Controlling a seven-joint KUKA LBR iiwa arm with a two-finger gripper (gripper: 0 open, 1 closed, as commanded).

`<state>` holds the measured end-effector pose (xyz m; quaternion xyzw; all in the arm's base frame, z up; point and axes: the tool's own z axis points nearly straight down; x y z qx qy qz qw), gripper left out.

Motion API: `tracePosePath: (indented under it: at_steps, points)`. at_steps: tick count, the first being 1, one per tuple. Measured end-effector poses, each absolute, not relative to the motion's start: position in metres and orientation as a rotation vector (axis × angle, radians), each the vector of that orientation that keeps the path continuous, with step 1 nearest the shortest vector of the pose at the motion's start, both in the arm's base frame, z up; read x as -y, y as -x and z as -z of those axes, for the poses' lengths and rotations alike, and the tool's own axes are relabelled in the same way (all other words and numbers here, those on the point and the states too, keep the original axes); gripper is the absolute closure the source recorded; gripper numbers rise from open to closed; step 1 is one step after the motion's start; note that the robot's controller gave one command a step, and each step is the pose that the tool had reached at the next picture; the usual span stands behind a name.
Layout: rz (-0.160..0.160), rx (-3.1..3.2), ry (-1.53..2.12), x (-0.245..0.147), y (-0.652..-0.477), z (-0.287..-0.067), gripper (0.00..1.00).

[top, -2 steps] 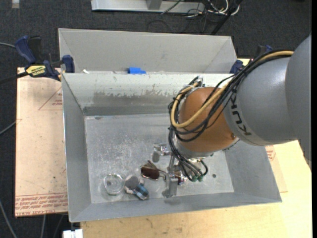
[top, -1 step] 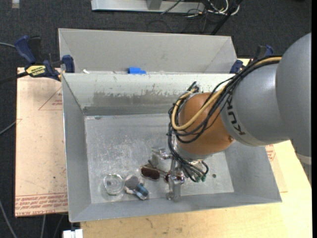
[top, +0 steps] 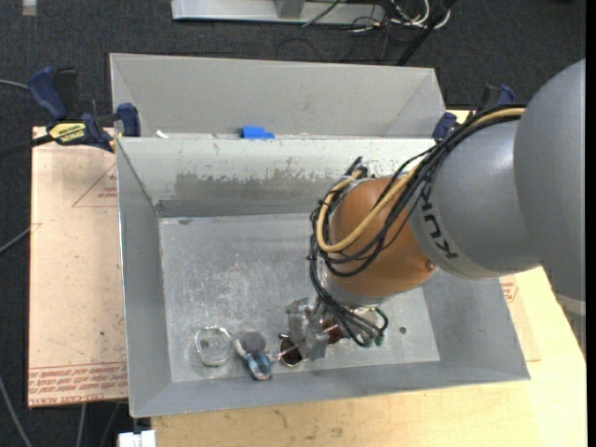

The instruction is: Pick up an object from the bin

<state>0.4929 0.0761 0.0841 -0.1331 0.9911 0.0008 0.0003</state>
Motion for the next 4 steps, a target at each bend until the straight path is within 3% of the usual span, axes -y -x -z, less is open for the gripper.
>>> tracePosePath:
  at_steps: [1,2,3,4]
  points:
    - [-0.003,-3.113,0.418,-0.076,-0.493,-0.084,1.0]
    - [-0.001,-3.105,0.483,-0.096,-0.505,-0.112,1.0]
    - [-0.003,-3.097,0.512,-0.115,-0.504,-0.123,1.0]
    - [-0.004,-3.084,0.591,-0.078,-0.506,-0.137,1.0]
